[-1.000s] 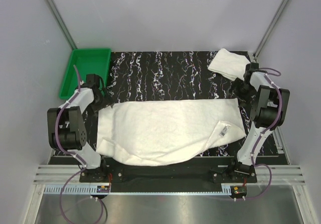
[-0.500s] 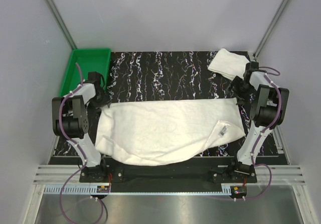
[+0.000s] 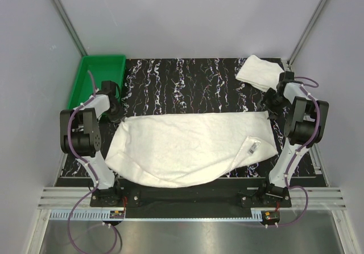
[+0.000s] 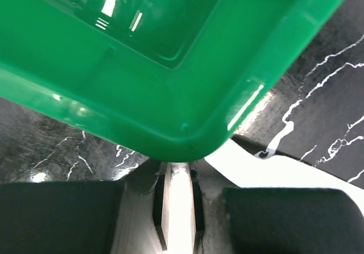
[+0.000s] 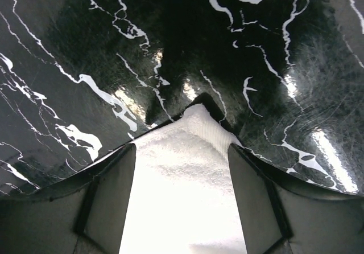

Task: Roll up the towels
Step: Flatten the towel

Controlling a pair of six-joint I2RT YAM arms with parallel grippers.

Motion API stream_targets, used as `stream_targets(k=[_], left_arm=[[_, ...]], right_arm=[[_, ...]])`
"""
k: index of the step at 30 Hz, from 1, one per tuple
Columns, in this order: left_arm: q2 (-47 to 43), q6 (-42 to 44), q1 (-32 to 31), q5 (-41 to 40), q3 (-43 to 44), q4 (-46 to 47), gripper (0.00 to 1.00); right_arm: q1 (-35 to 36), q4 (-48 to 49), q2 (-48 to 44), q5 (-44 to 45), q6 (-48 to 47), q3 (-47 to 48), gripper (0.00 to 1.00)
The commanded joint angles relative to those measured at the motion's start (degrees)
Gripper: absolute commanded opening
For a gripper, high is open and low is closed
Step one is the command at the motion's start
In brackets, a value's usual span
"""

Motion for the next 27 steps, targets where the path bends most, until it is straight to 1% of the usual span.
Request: stream_targets(k=[1,9,10,12,13,15,16,19,20,21,25,27], left_arm=[[1.27,0.23,-0.69,1.9,-1.14,1.6,0.11],[0.83,-0.03,-1.13,3.31,-1.31,2.57,0.08],[0.83,-0.03,-1.22,3.4,-1.4,2.66,0.07],[0.91,-0.03,-1.48,3.48,-1.49,2.92,0.06],[0.91,-0.03,-1.48,3.57,-1.31,2.92,0.05],[0.83,-0.03,-1.74,3.57,-1.49,2.92,0.04],[0.65,-0.03,-1.83,3.57,-1.4,3.01,0.04],[0.48,-0.03,-2.18,3.57,-1.57,3.18,0.02],[0.47,-0.03,-2.27,3.57,-1.57,3.1,0.01],[0.39,0.05,-2.45,3.57,-1.57,3.1,0.0],[-1.8,0.32,-3.76,3.13,-1.31,2.4,0.0],[-3.47,0.67,-4.55,2.34,-0.87,1.26,0.0]], right_arm=[[-1.27,-1.12,-1.18,4.02,-0.48,-0.54,0.73],[-1.44,-3.67,0.58,9.3,-1.89,1.57,0.73],[-1.44,-3.67,1.02,9.21,-1.89,1.74,0.7],[-1.44,-3.32,1.9,8.25,-1.98,1.57,0.6],[-1.36,-3.15,2.07,8.07,-2.07,1.22,0.46],[-1.44,-2.53,2.42,7.37,-2.24,1.04,0.32],[-1.44,-2.36,2.69,7.02,-2.33,0.96,0.19],[-1.44,-1.92,2.69,6.23,-2.33,0.87,0.08],[-1.44,-1.91,2.69,5.88,-2.33,0.87,0.03],[-1.44,-1.91,2.69,5.61,-2.42,0.87,0.0],[-1.44,-1.65,0.94,3.07,-2.07,0.69,0.0],[-1.36,-1.91,-1.87,2.01,-1.63,0.87,0.0]])
